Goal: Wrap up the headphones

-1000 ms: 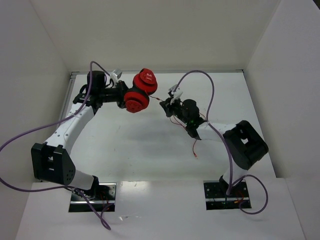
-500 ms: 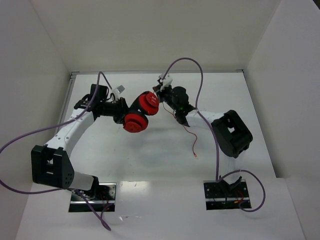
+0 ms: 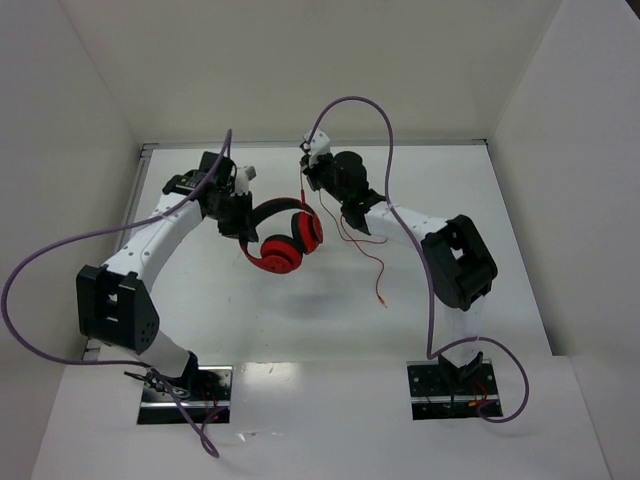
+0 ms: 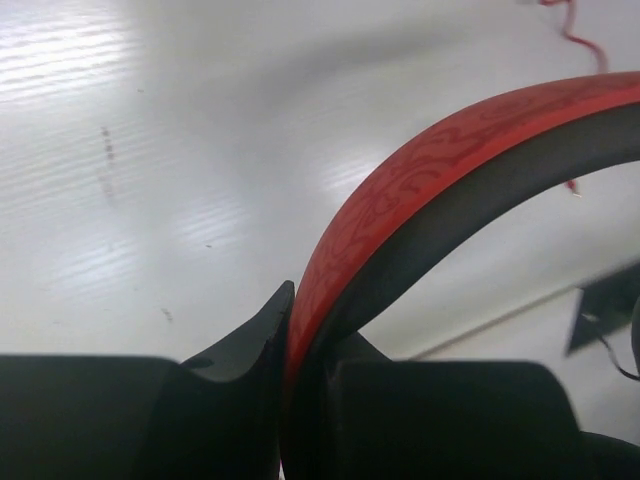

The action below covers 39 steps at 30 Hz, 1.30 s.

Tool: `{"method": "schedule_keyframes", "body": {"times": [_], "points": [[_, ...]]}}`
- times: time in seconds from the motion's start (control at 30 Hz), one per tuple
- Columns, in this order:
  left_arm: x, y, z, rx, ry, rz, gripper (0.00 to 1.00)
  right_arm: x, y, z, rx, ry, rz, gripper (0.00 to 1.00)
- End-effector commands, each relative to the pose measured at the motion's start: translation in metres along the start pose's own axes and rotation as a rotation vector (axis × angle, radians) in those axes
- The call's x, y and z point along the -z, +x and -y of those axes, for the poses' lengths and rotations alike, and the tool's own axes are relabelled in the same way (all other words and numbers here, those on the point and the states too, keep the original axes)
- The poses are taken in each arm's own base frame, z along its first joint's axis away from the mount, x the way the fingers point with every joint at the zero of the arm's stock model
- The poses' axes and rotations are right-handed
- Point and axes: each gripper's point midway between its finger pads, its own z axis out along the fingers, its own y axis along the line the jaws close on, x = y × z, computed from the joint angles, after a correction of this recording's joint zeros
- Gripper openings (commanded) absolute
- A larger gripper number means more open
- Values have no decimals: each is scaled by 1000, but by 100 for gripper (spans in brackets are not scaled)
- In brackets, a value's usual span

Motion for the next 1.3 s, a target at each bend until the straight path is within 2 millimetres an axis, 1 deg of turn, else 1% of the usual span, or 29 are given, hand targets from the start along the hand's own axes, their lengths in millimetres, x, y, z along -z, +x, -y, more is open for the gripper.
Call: {"method": "schedule_keyframes", "body": {"times": [0.0, 0.07, 0.1, 0.17, 0.23, 0.27, 0.33, 0.37, 0.43, 0.47, 0.53, 0.57, 0.6, 0.63, 0.67, 0.7, 0.77, 0.8, 0.83, 0.87, 0.9, 0.93, 0.97, 1.0, 1.07, 1.1, 1.13, 1.23, 1.27], "points": [[4, -17, -12, -103, -162, 46, 0, 1, -29, 5, 41, -7, 39, 1], [-1, -24, -15, -121, -240, 55, 0, 3, -37, 6, 42, -4, 52, 1], [-2, -24, -16, -141, -267, 49, 0, 4, -32, 8, 41, 9, 40, 1], [-9, -23, -27, -173, -360, 28, 0, 6, -38, 15, 41, 45, 41, 1], [-15, -21, -25, -224, -412, 11, 0, 7, -49, 20, 52, 61, 59, 1], [-18, -19, -34, -250, -474, -9, 0, 9, -57, 22, 53, 63, 68, 1], [-19, -20, -38, -269, -528, -13, 0, 8, -58, 22, 63, 60, 53, 1], [-20, -21, -46, -262, -573, -10, 0, 10, -67, 24, 63, 62, 63, 1], [-19, -24, -53, -236, -630, 8, 0, 15, -70, 31, 62, 98, 48, 1], [-10, -33, -61, -228, -698, 47, 0, 19, -81, 33, 62, 103, 67, 1], [-5, -42, -67, -164, -765, 120, 0, 26, -82, 35, 49, 111, 50, 1], [3, -56, -69, -141, -803, 202, 0, 29, -83, 35, 49, 109, 41, 1], [7, -60, -68, -125, -805, 246, 0, 36, -89, 35, 26, 109, 47, 1], [7, -62, -70, -102, -813, 278, 0, 40, -86, 33, 15, 106, 36, 1], [8, -74, -68, -91, -811, 344, 0, 44, -88, 31, 5, 97, 35, 1], [5, -77, -69, -87, -814, 366, 0, 51, -99, 32, -25, 100, 57, 1], [4, -81, -75, -71, -846, 407, 0, 57, -100, 17, -68, 27, 58, 1], [6, -90, -74, -70, -851, 450, 0, 60, -99, 8, -88, -19, 44, 1], [4, -92, -77, -68, -872, 459, 0, 65, -107, -1, -134, -67, 55, 1], [10, -95, -83, -52, -921, 494, 0, 67, -107, -17, -163, -154, 52, 1], [10, -99, -87, -30, -946, 530, 0, 72, -116, -24, -193, -190, 69, 1], [12, -101, -90, -8, -972, 567, 0, 77, -116, -33, -258, -228, 61, 1], [24, -104, -94, 24, -1013, 630, 0, 82, -123, -39, -285, -266, 71, 1], [21, -99, -100, 57, -1019, 658, 0, 86, -126, -54, -312, -330, 70, 1], [31, -111, -93, 141, -970, 793, 0, 90, -123, -65, -367, -380, 51, 1], [29, -109, -95, 180, -957, 829, 0, 94, -123, -79, -377, -435, 36, 1], [31, -117, -90, 223, -917, 888, 0, 97, -122, -88, -381, -463, 17, 1], [30, -125, -80, 352, -808, 978, 0, 100, -114, -103, -438, -506, -24, 1], [24, -125, -78, 382, -770, 986, 0, 102, -119, -108, -448, -525, -15, 1]]}}
